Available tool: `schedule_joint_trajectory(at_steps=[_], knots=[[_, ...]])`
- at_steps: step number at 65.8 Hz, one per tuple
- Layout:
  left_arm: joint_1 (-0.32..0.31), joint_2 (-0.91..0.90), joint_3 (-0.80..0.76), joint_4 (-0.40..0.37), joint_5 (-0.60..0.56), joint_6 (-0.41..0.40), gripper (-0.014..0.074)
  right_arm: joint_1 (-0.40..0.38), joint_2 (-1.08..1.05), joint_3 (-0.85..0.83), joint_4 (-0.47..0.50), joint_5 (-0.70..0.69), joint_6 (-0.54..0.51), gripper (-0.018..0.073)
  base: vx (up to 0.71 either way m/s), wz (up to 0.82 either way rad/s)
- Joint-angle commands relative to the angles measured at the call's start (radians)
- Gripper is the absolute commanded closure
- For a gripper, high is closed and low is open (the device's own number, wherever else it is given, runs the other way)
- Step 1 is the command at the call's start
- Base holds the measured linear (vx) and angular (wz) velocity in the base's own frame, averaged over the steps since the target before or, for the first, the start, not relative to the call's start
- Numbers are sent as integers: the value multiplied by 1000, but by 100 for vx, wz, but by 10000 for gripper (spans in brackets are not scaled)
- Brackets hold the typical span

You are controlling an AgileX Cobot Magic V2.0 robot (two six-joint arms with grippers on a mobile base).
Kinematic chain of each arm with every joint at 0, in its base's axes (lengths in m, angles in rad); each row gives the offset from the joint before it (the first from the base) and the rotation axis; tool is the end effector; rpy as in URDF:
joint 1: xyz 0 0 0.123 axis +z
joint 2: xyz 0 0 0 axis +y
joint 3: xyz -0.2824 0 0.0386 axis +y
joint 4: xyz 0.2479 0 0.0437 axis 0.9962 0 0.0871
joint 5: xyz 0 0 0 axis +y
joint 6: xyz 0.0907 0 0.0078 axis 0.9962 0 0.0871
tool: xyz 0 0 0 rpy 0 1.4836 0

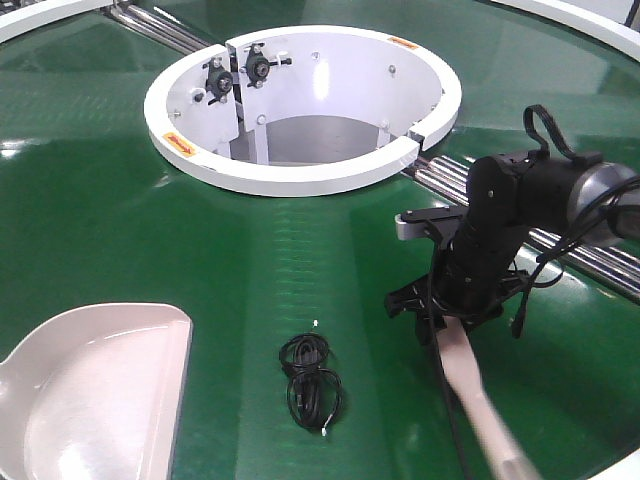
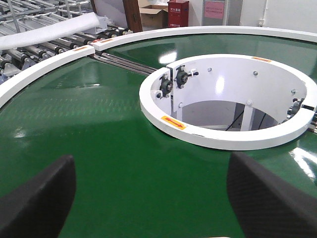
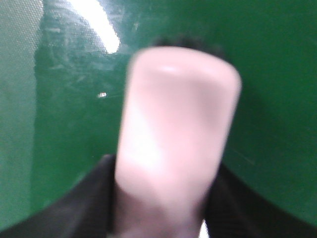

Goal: Clean and inspect green conveyor with broom and dustpan

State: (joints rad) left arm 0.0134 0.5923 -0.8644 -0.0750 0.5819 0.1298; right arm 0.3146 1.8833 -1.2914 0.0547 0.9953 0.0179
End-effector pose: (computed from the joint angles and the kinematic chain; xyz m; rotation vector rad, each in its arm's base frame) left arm 0.1030 -0.0024 0.4013 0.0776 1.7903 0.0208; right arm 0.3411 0.1154 0.1871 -0.4121 3.0506 0.0893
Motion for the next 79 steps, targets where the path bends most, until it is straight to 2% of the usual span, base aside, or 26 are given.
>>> schedule_joint_trajectory(at_steps=[1,3,31,47,79], knots=[[-9,9,-35,-12,-61,0,23,-2,-45,-30,-5,-18,4,533,0,0],[-9,9,-35,-12,-60,0,23,-2,-46,-30,-4,-14,6,576,0,0],[-9,9,-35,-12,-49,0,23,-8,-220,-32,24,104,5,567,0,0],[-9,9,-35,-13,-48,0,23,-53,-258,-29,37,273,-24,566,0,0],[-9,9,-35,-12,2,0,23,-60,-258,-27,44,278,-8,565,0,0]])
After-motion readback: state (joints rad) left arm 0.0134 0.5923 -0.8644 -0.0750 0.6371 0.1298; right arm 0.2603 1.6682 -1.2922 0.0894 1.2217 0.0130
